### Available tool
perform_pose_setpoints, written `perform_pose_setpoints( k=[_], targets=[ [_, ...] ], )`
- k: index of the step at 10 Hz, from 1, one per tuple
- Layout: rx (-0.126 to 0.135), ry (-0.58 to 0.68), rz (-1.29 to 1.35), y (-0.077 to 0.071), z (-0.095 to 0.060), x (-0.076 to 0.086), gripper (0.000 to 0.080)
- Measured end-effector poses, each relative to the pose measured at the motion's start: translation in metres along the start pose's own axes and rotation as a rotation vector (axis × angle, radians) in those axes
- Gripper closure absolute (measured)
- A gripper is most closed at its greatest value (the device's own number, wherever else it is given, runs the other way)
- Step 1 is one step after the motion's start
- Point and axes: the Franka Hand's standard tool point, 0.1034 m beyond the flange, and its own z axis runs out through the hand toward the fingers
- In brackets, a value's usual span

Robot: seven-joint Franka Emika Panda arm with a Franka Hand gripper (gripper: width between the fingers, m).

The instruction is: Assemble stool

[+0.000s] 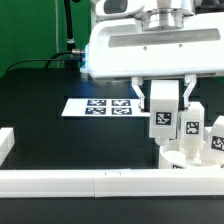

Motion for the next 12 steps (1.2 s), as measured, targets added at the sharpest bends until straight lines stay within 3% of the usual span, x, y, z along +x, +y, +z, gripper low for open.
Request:
perform_pose_setpoints(
  k=[2, 3, 5, 7, 9, 12],
  targets=[
    [0.0, 0.001, -0.001, 0.0, 0.0, 0.0, 0.0468],
    [0.004, 0.086, -0.009, -0.003, -0.003, 0.004, 0.0468],
    [0.011, 0.207, -0.038, -0.012, -0.005, -0.01, 0.0468],
    [0.005, 0.155, -0.05, -0.01, 0.002, -0.021, 0.0468],
    [0.006, 0.157, -0.057, -0.012, 0.003, -0.022, 0.0468],
    [0.014, 0.148, -0.071, -0.023, 0.004, -0.029, 0.0468]
  ],
)
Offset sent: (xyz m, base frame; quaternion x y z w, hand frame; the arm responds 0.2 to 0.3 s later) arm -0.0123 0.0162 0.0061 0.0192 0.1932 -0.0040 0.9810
